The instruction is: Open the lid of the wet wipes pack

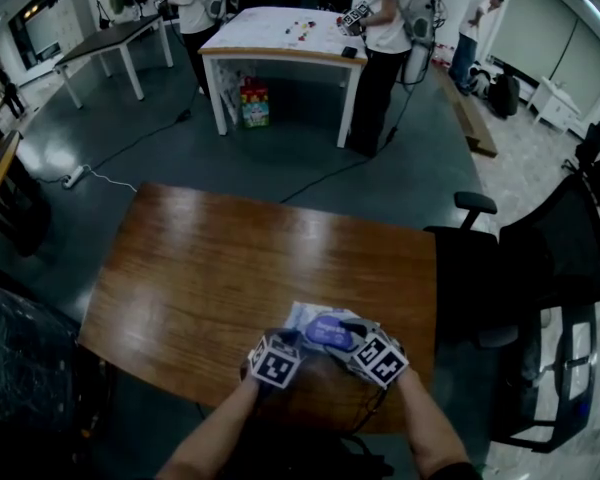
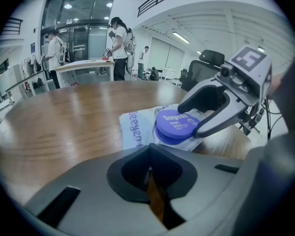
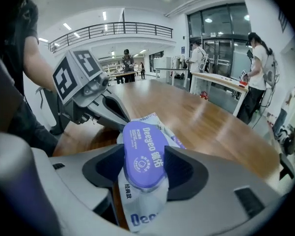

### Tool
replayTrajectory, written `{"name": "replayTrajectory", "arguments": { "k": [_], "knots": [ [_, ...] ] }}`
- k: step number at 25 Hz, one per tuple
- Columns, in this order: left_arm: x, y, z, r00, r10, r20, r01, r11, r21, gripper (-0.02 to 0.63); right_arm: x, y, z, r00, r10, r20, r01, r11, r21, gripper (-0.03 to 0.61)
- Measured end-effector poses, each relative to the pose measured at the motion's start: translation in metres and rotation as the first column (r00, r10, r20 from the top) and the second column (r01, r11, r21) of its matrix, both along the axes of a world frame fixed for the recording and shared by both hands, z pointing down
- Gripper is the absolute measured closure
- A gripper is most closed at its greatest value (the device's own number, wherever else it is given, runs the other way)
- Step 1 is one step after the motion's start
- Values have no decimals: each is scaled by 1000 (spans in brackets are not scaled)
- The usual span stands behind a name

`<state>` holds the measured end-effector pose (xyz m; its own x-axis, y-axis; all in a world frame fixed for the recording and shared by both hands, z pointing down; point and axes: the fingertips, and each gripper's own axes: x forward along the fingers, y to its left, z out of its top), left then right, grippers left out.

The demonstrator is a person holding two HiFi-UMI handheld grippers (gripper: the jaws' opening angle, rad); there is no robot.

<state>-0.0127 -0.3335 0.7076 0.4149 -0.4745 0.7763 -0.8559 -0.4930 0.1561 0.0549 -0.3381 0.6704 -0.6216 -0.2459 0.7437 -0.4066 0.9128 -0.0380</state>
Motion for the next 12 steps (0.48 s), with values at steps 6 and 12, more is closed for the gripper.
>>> {"name": "replayTrajectory", "arguments": {
  "k": [6, 12],
  "knots": [
    [1, -2, 1, 1000, -13, -14, 13, 1000, -2, 607, 6, -5, -18, 995, 30, 95, -31, 999, 11, 368],
    [-3, 0, 1, 1000, -17, -15, 17, 1000, -1, 607, 8, -7, -46, 989, 61, 134, -71, 995, 67, 448]
  ]
}}
